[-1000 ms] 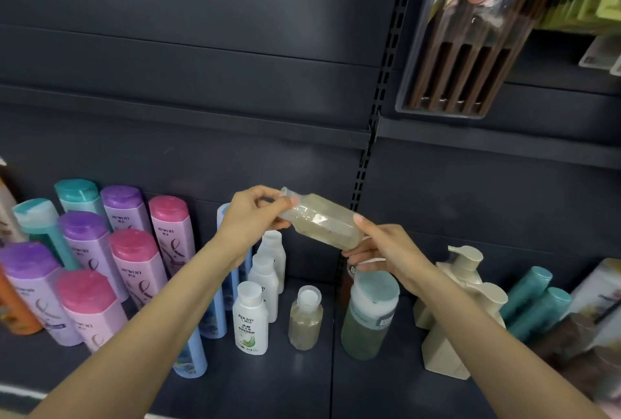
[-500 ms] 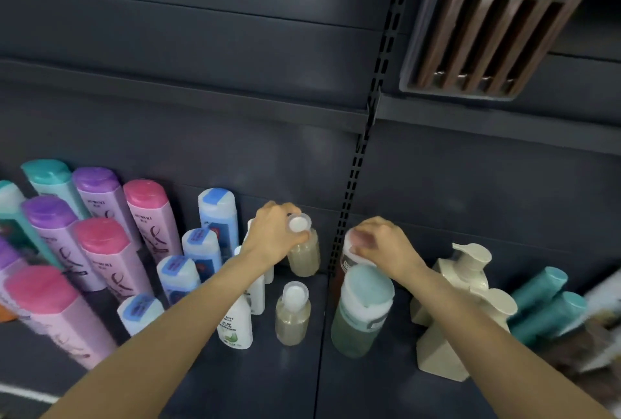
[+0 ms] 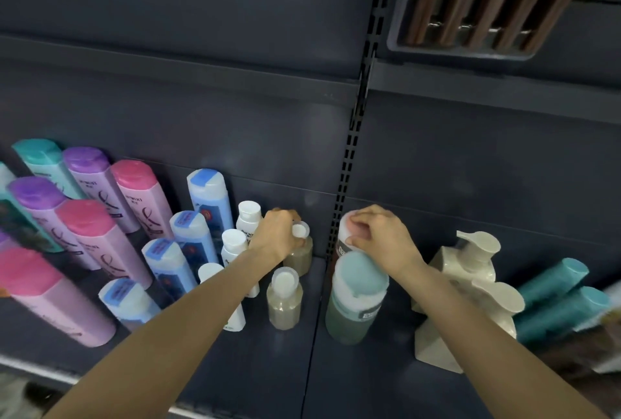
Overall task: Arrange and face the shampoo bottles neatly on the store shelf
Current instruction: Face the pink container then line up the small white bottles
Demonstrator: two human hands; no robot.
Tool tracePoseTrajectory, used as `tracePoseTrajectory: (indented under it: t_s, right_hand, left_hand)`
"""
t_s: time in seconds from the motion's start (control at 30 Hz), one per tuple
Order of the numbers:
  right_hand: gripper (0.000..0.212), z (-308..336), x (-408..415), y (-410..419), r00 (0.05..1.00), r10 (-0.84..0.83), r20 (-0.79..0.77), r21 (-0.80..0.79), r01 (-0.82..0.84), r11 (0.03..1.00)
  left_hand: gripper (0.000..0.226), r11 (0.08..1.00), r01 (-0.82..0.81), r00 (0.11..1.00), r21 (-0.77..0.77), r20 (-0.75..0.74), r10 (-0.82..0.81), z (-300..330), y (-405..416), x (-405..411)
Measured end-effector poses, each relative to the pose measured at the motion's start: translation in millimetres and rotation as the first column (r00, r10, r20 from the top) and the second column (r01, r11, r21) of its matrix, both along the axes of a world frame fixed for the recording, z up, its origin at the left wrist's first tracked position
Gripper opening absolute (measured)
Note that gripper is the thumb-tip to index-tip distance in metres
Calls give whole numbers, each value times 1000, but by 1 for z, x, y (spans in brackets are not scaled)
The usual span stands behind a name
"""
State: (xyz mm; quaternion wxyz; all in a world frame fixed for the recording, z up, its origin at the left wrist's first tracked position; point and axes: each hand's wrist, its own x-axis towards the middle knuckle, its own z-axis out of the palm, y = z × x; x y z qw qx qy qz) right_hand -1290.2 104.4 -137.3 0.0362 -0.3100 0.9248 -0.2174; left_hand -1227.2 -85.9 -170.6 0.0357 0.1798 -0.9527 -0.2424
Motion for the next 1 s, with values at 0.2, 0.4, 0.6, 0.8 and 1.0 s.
tracePoseTrajectory:
  t_s: [0.2, 0.4, 0.6, 0.8, 1.0]
  right_hand:
    - [46, 3, 4, 0, 998, 1, 60, -68, 3, 998]
    - [44, 11, 28, 8, 992, 89, 88, -135, -77, 988]
    - [50, 14, 58, 23, 989, 120, 89, -72, -113, 991]
    - [51, 7, 78, 34, 993, 74, 96, 21, -76, 997]
    - [48, 6, 94, 31, 996, -9, 92, 17, 8, 1000]
  left_hand:
    - [39, 999, -10, 999, 31, 36, 9, -2, 3, -7]
    - [40, 999, 51, 998, -12, 35, -50, 6, -1, 6]
    - [27, 976, 211, 975, 64, 63, -214, 4, -1, 49]
    - [37, 954, 300, 945, -3, 138, -297, -3, 0, 81]
    - [35, 954, 295, 952, -48, 103, -290, 4, 6, 93]
